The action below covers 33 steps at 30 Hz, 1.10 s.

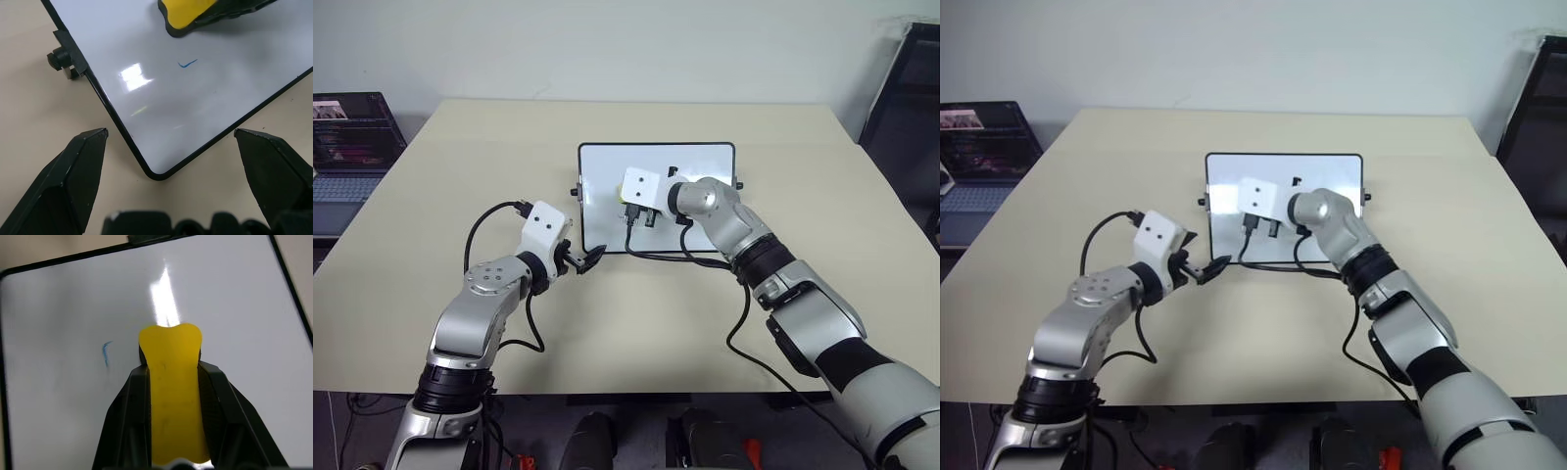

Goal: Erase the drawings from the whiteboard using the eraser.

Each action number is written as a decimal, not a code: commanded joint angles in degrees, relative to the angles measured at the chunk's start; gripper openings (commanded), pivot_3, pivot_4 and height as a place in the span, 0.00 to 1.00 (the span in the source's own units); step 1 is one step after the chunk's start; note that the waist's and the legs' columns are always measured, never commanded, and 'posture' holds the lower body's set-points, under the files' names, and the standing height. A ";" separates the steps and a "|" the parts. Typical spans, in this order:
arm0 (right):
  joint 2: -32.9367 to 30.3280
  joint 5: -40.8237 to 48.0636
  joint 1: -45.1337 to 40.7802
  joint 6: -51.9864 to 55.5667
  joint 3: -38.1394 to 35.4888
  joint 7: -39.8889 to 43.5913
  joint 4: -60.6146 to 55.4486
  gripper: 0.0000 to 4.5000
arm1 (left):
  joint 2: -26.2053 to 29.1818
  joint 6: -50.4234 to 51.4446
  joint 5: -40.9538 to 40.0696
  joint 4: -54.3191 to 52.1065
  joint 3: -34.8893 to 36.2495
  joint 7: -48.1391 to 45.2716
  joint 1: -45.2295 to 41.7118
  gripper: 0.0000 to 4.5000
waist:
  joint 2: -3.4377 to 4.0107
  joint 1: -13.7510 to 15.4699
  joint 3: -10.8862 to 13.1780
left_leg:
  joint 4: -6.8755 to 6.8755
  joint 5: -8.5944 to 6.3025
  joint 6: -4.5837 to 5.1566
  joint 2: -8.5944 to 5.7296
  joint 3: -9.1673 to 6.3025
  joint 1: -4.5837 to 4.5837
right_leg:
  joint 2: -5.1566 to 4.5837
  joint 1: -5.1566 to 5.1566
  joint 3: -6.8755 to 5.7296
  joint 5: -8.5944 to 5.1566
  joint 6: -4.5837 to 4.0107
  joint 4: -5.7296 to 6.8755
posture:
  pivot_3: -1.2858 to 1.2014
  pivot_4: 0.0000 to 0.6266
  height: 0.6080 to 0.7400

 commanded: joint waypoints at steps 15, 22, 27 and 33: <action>1.55 -4.35 -0.54 -5.92 0.86 -8.76 2.28 0.22 | 0.54 -0.80 0.16 -2.56 -0.22 -1.21 1.44 1.00 | 0.01 -0.03 0.00 | 0.00 0.00 -0.01 0.01 0.01 0.01 | 0.00 -0.02 0.03 0.00 -0.01 0.02 | 0.52 0.24 1.00; -0.83 -7.45 1.61 -6.69 3.97 -4.25 0.22 0.22 | 0.63 -0.92 0.19 -2.79 -0.25 -1.37 1.88 1.00 | 0.01 -0.05 0.00 | 0.04 0.00 0.00 0.01 0.00 0.04 | 0.00 0.01 0.03 -0.01 -0.02 0.06 | 0.52 0.24 1.00; -4.51 -10.18 1.91 -7.97 4.74 -5.39 -0.39 0.22 | 0.60 -1.00 0.16 -2.73 -0.28 -1.49 1.83 1.00 | 0.00 0.36 0.00 | 0.08 0.01 -0.01 -0.01 -0.09 0.14 | 0.00 0.15 0.00 0.00 -0.02 0.08 | 0.52 0.24 1.00; -10.48 -10.73 5.43 -8.98 4.53 -3.47 -5.36 0.22 | 0.59 -1.23 0.10 -2.30 -0.32 -1.82 1.45 1.00 | 0.00 0.88 0.00 | 0.13 0.01 0.00 -0.05 -0.16 0.25 | -0.02 0.37 -0.04 -0.01 -0.01 0.04 | 0.52 0.24 1.00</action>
